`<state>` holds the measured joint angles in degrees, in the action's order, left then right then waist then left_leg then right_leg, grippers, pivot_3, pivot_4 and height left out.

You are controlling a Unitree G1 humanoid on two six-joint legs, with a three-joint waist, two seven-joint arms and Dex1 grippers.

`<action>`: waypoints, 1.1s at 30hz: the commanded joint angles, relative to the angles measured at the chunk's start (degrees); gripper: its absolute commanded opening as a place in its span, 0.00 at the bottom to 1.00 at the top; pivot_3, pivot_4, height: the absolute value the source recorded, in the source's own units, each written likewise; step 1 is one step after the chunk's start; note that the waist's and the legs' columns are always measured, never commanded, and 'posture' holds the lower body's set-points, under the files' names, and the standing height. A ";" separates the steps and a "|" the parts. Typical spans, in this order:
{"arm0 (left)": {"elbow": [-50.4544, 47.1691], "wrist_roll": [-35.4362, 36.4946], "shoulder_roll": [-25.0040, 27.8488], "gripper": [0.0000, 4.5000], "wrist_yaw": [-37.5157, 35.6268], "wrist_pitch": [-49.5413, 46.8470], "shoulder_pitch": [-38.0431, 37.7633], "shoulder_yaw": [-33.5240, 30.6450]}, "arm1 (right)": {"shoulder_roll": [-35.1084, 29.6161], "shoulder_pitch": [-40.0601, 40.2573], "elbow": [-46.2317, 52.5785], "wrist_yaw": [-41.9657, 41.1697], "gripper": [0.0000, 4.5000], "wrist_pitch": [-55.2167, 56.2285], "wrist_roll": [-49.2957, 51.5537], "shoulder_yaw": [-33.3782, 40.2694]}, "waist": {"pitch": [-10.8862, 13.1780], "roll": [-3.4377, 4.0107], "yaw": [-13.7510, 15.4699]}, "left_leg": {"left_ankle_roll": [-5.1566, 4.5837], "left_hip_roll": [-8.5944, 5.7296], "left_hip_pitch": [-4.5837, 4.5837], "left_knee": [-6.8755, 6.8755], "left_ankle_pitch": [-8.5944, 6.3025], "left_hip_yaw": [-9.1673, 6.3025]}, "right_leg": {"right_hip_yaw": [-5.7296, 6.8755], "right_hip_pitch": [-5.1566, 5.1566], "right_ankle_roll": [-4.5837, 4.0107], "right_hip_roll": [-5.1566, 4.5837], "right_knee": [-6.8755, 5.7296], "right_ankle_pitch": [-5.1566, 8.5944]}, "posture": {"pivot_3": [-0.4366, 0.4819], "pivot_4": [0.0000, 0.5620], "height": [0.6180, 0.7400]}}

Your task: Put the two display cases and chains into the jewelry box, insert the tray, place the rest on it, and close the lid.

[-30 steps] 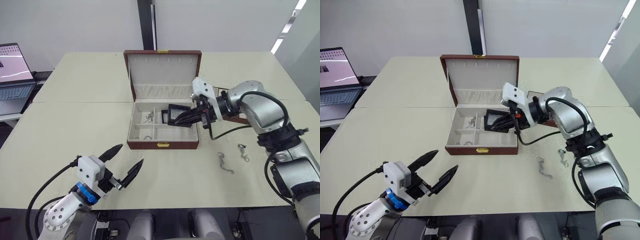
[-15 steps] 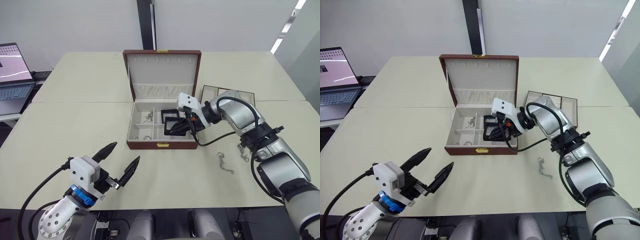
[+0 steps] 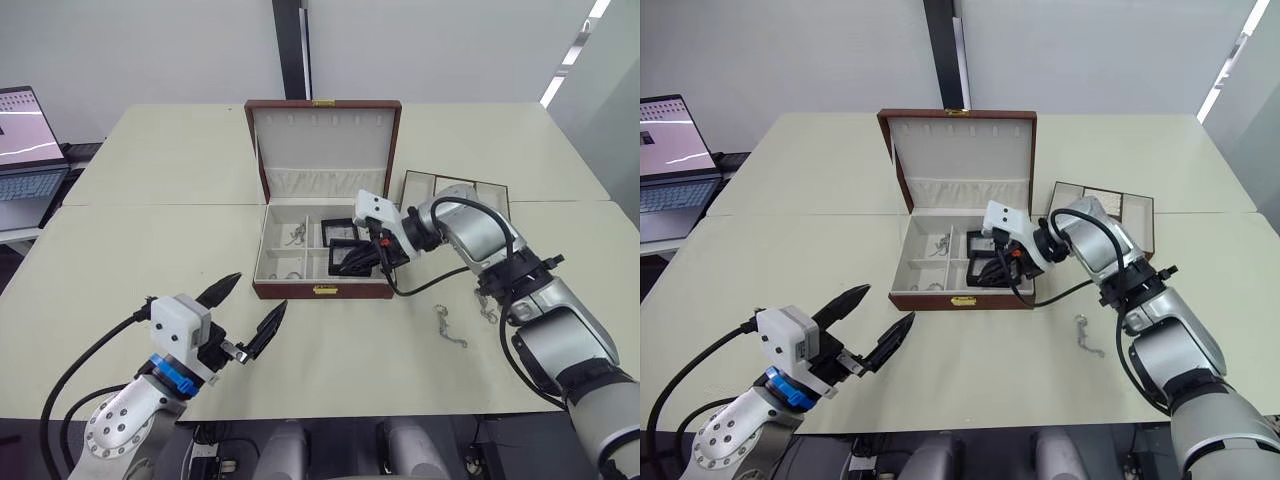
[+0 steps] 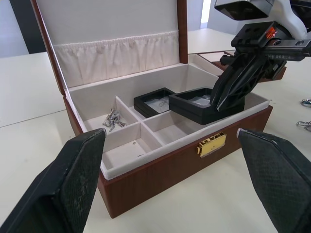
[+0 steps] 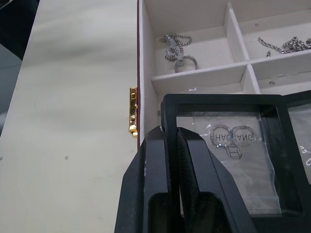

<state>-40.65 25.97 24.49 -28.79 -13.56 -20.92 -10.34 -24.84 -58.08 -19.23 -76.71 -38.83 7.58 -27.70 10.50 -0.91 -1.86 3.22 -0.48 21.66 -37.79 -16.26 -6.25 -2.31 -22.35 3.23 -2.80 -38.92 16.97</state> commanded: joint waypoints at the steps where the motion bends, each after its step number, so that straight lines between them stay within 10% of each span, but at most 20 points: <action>1: -1.59 0.28 0.30 1.00 -0.23 0.38 0.36 0.26 | -0.01 -0.45 1.06 -0.32 0.16 0.03 -0.21 0.48 | 0.00 0.00 0.00 | 0.00 0.00 0.00 0.00 0.00 0.00 | 0.00 0.00 0.00 0.00 0.00 0.00 | 0.48 0.27 1.00; 15: 2.56 2.37 1.50 1.00 -3.69 0.24 0.22 -1.47 | -1.49 -1.16 2.28 1.86 0.99 -0.80 4.71 10.74 | 0.00 0.00 0.00 | 0.00 0.00 0.00 0.00 0.00 0.00 | 0.00 0.00 0.00 0.01 0.00 0.00 | 0.48 0.27 1.00; 33: 29.59 6.73 14.23 1.00 -16.60 -0.96 7.78 -15.57 | -16.61 32.10 11.43 10.22 0.99 14.71 14.86 41.21 | 0.04 0.04 -0.23 | -0.01 0.02 -0.02 0.04 -0.01 0.09 | -0.04 0.02 0.00 0.12 0.03 0.00 | 0.48 0.27 1.00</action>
<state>-12.23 33.25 37.77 -44.52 -16.57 -13.70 -23.48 -40.61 -26.22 -8.75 -67.29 -26.28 20.76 10.56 10.54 -0.86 -2.09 3.22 -0.46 21.63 -37.76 -16.26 -6.17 -2.35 -22.31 3.22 -2.67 -38.90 16.96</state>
